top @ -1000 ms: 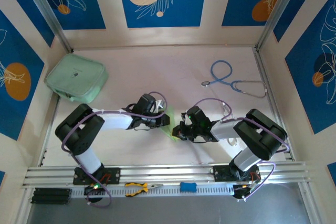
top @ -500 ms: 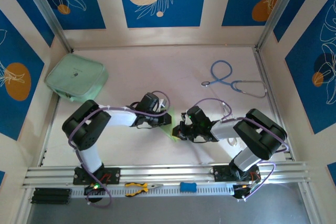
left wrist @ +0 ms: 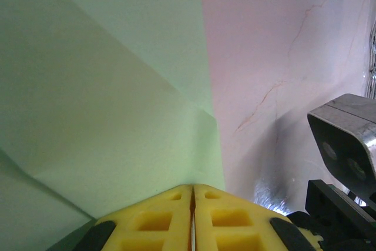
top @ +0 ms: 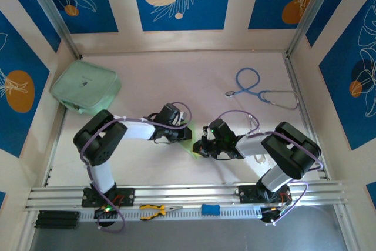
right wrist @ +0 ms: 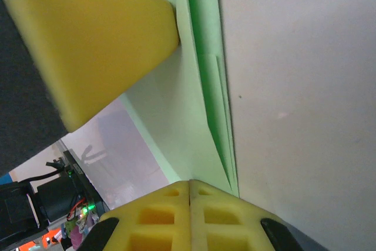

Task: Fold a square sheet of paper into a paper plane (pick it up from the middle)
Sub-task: Fourth fold the wing at the center of the table.

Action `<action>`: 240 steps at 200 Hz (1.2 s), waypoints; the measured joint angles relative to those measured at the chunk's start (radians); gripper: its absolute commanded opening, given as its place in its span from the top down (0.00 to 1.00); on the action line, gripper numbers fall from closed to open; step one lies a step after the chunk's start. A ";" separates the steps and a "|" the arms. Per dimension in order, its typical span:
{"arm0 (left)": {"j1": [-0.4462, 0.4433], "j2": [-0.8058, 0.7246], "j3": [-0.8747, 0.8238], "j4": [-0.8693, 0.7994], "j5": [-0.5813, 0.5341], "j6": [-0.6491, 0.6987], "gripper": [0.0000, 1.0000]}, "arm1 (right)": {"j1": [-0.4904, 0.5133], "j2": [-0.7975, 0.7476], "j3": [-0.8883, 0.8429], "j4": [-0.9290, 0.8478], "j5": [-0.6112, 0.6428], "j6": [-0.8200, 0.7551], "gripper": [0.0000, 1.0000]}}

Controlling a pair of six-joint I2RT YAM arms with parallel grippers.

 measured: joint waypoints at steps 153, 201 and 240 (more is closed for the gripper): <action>0.000 0.001 0.002 -0.003 0.000 0.010 0.90 | -0.004 0.019 0.058 -0.090 -0.009 -0.034 0.94; 0.003 0.005 0.000 0.007 0.009 0.002 0.90 | 0.024 -0.032 0.002 -0.076 -0.005 -0.033 0.94; 0.007 0.006 -0.002 0.014 0.011 -0.013 0.90 | 0.043 -0.085 -0.035 -0.099 0.003 -0.026 0.94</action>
